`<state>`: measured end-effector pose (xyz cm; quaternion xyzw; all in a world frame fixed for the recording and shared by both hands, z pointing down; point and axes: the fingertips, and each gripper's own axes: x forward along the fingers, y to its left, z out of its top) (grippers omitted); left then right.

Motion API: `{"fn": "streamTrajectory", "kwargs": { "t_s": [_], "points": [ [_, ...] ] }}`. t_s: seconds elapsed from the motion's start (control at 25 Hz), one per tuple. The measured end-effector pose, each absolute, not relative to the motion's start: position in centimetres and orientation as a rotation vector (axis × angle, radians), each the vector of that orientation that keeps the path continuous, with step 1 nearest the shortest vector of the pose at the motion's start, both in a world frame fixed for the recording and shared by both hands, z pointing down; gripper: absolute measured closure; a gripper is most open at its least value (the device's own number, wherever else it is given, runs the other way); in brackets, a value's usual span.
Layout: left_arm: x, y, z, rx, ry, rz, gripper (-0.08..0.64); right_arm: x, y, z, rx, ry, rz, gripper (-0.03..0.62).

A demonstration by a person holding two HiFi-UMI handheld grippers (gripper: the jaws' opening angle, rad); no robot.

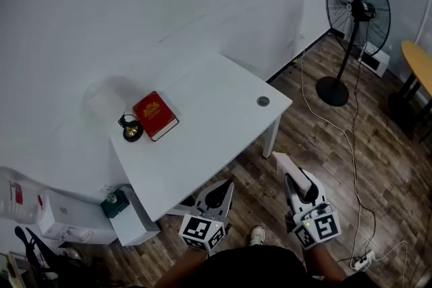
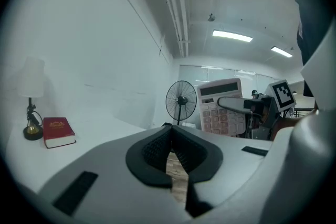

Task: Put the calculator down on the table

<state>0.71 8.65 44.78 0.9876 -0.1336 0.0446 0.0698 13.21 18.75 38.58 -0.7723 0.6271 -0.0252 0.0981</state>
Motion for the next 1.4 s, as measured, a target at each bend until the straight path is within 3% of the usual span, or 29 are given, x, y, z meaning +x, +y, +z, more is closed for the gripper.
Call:
{"fn": "streamTrajectory", "kwargs": {
  "t_s": [0.68,1.4],
  "points": [
    [5.2,5.3,44.3,2.915,-0.535,0.118,0.540,16.5,12.7,38.6,-2.127,1.992,-0.111,0.443],
    [6.9,-6.0,43.8,2.866,-0.573,0.054,0.540,18.1,0.6,38.1,-2.134,2.049,-0.098,0.443]
  ]
}}
